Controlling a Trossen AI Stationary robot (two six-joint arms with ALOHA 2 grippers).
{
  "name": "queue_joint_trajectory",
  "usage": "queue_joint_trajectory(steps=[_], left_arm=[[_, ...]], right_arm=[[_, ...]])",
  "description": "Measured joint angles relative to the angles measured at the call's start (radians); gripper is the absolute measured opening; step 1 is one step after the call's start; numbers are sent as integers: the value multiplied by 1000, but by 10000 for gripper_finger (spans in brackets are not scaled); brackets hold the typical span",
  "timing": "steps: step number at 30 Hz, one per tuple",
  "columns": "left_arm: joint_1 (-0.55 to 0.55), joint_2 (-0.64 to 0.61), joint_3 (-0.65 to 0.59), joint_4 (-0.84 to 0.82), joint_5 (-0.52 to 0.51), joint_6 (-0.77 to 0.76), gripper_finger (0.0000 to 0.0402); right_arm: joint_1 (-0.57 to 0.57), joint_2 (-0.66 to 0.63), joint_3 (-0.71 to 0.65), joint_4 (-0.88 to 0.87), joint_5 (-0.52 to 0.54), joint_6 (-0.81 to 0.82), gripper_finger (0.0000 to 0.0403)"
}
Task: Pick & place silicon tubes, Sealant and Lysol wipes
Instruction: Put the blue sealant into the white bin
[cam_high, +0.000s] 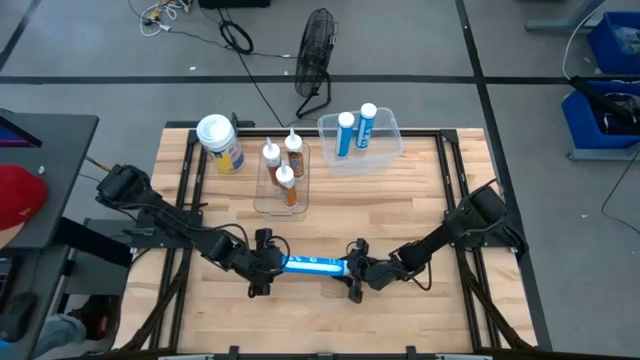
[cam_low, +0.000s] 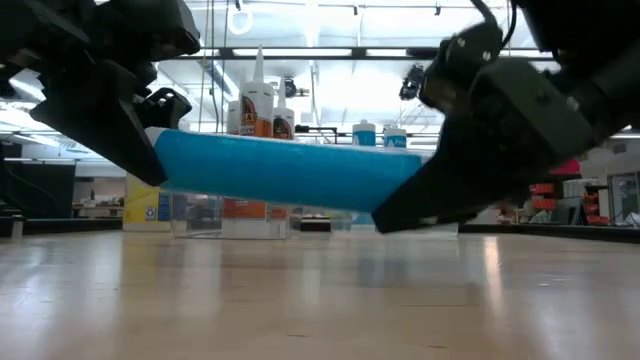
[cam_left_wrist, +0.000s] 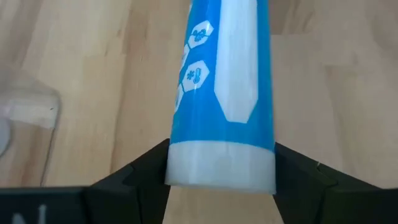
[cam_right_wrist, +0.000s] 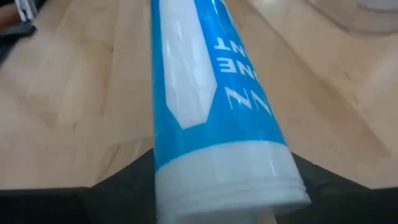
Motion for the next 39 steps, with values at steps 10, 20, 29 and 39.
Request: queue_joint_trajectory(steps=[10, 20, 29, 39], left_arm=[[4, 0, 0, 23, -53, -4, 271], [34, 0, 1, 32, -44, 1, 256], [34, 0, 1, 42, -38, 11, 252], [33, 0, 1, 46, -43, 31, 252]], right_arm=[[-8, -73, 1, -1, 20, -71, 213], [-57, -122, 2, 152, -23, -254, 205], [-85, -146, 2, 128, -90, -273, 205], [-74, -328, 5, -213, -98, -193, 205]])
